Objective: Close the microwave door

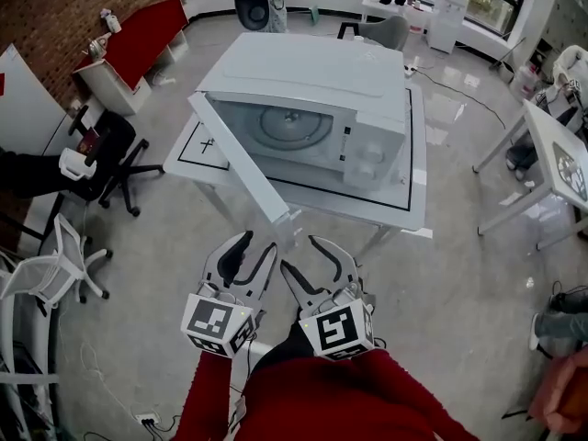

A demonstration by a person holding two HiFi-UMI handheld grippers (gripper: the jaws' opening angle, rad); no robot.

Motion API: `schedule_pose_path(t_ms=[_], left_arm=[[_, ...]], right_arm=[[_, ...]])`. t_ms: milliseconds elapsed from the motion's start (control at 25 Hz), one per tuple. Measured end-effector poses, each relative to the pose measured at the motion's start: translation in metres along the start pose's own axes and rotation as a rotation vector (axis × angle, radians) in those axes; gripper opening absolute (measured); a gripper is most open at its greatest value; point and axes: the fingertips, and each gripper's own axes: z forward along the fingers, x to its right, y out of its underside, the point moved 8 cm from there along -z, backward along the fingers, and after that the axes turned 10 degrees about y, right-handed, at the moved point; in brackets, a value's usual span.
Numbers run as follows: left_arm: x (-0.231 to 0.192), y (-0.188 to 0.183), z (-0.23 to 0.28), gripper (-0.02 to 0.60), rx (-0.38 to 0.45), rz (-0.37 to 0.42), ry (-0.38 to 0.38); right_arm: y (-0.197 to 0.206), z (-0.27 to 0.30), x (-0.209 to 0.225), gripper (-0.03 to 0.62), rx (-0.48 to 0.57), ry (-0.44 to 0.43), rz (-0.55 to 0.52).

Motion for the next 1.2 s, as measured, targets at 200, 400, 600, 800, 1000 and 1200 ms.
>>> schedule_pose_path(t_ms=[200, 400, 600, 800, 1000, 1200], left_arm=[[-0.006, -0.005, 0.011, 0.173, -0.004, 0.002, 0.059], [-0.008, -0.007, 0.021, 0.173, -0.004, -0.005, 0.100], [-0.007, -0.007, 0.031, 0.172, 0.003, -0.009, 0.120], [-0.006, -0.010, 0.048, 0.172, -0.006, 0.028, 0.158], [-0.003, -0.017, 0.066, 0.172, -0.009, 0.063, 0.186], [-0.003, -0.021, 0.083, 0.172, -0.005, 0.071, 0.204]], right_arm=[[0.002, 0.013, -0.004, 0.245, -0.030, 0.001, -0.005], [0.006, 0.021, -0.001, 0.245, -0.052, 0.017, 0.003], [0.009, 0.024, 0.005, 0.245, -0.062, 0.039, -0.002], [0.013, 0.032, 0.012, 0.245, -0.079, 0.064, -0.003], [0.016, 0.039, 0.027, 0.245, -0.088, 0.102, 0.007], [0.019, 0.047, 0.045, 0.244, -0.092, 0.145, 0.005]])
